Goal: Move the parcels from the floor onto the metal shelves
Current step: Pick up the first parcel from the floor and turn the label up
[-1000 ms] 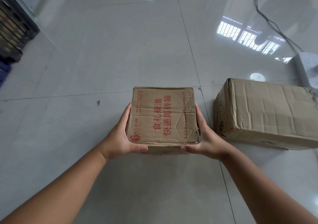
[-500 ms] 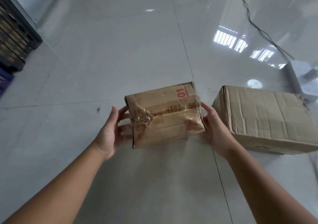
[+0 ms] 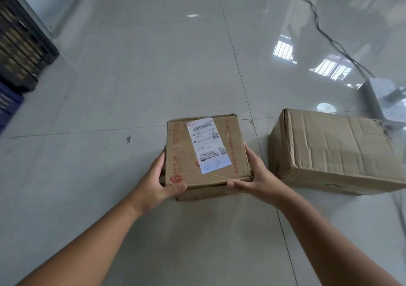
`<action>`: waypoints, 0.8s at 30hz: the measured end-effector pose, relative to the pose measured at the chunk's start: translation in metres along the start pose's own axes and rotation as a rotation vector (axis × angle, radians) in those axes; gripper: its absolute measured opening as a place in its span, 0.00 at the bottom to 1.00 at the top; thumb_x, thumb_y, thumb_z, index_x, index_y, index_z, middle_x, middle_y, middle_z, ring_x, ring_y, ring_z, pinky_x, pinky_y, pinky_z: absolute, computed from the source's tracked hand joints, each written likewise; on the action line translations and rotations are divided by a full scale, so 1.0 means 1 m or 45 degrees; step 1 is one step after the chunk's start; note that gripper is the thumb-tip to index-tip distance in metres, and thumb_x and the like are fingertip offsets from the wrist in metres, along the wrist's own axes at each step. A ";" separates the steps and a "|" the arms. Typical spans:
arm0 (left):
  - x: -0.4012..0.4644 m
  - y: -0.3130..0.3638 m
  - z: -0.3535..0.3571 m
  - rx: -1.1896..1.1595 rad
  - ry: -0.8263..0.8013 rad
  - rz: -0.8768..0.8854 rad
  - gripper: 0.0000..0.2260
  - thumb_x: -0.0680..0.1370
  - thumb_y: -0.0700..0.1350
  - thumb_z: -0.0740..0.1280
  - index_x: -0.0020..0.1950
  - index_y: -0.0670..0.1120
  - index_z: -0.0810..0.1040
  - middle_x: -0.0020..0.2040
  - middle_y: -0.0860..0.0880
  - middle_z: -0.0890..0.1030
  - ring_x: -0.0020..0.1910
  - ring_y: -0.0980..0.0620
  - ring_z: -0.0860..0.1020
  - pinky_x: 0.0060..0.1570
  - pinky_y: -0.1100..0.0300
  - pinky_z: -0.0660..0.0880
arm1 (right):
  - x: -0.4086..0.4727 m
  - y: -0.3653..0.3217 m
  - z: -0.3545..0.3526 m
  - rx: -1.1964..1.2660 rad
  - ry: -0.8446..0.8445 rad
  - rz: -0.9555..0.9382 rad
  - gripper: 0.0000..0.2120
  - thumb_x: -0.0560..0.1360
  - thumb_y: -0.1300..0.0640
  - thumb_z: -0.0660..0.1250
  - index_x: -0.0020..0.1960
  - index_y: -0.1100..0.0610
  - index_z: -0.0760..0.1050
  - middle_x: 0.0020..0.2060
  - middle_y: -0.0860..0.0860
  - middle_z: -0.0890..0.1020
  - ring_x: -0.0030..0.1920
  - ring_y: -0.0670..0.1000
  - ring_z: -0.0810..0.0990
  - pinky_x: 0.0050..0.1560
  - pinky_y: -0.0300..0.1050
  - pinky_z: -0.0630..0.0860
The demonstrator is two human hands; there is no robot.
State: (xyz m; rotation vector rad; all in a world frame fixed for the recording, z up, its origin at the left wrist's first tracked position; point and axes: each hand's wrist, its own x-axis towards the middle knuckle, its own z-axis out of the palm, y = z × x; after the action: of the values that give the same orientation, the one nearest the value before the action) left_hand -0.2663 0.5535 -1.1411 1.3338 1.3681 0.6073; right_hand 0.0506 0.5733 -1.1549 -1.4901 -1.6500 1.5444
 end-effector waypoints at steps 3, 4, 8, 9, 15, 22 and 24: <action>-0.001 -0.008 0.006 0.022 0.086 -0.002 0.59 0.70 0.49 0.84 0.87 0.58 0.45 0.76 0.63 0.70 0.62 0.79 0.76 0.55 0.80 0.74 | 0.002 0.002 0.003 -0.058 0.032 -0.018 0.68 0.58 0.28 0.81 0.85 0.35 0.42 0.83 0.39 0.57 0.82 0.43 0.63 0.82 0.52 0.65; -0.001 -0.009 0.005 0.042 0.101 0.012 0.60 0.69 0.51 0.85 0.87 0.60 0.45 0.78 0.61 0.69 0.66 0.77 0.75 0.57 0.80 0.73 | 0.001 0.000 0.003 -0.078 0.036 -0.028 0.68 0.59 0.29 0.81 0.85 0.37 0.41 0.81 0.37 0.56 0.81 0.42 0.61 0.83 0.50 0.63; -0.001 -0.005 0.001 0.113 0.138 0.088 0.65 0.60 0.70 0.82 0.86 0.60 0.45 0.85 0.58 0.60 0.80 0.59 0.67 0.73 0.69 0.67 | -0.001 -0.003 0.003 -0.043 0.069 -0.036 0.70 0.56 0.29 0.81 0.86 0.39 0.43 0.81 0.39 0.60 0.81 0.41 0.63 0.79 0.50 0.71; -0.001 -0.004 0.001 0.124 0.134 0.100 0.67 0.57 0.74 0.80 0.86 0.61 0.46 0.85 0.59 0.59 0.80 0.59 0.66 0.77 0.63 0.65 | -0.001 -0.002 0.003 -0.035 0.081 -0.031 0.72 0.54 0.26 0.81 0.86 0.38 0.44 0.82 0.40 0.62 0.81 0.43 0.65 0.76 0.52 0.74; -0.001 -0.006 0.004 0.058 0.149 0.062 0.59 0.67 0.52 0.84 0.86 0.58 0.47 0.80 0.60 0.64 0.59 0.91 0.66 0.57 0.83 0.69 | 0.001 0.000 0.000 -0.109 0.072 -0.047 0.66 0.64 0.44 0.86 0.86 0.40 0.43 0.79 0.35 0.57 0.80 0.43 0.63 0.73 0.45 0.76; 0.009 -0.006 -0.004 0.102 0.105 0.055 0.56 0.68 0.41 0.86 0.86 0.55 0.54 0.70 0.74 0.64 0.60 0.78 0.76 0.51 0.80 0.74 | 0.009 -0.001 -0.008 -0.150 -0.009 -0.053 0.72 0.60 0.38 0.86 0.85 0.40 0.38 0.79 0.34 0.52 0.81 0.40 0.58 0.80 0.46 0.67; 0.011 -0.004 -0.005 0.110 0.098 0.046 0.56 0.69 0.40 0.85 0.86 0.55 0.52 0.70 0.73 0.63 0.61 0.75 0.72 0.51 0.83 0.71 | 0.012 -0.002 -0.009 -0.122 -0.042 -0.029 0.75 0.57 0.35 0.86 0.85 0.39 0.36 0.82 0.36 0.51 0.82 0.44 0.60 0.78 0.46 0.70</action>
State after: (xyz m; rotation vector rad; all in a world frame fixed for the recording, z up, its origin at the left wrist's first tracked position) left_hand -0.2700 0.5644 -1.1465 1.4195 1.4490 0.6353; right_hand 0.0539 0.5881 -1.1542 -1.4959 -1.7762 1.5054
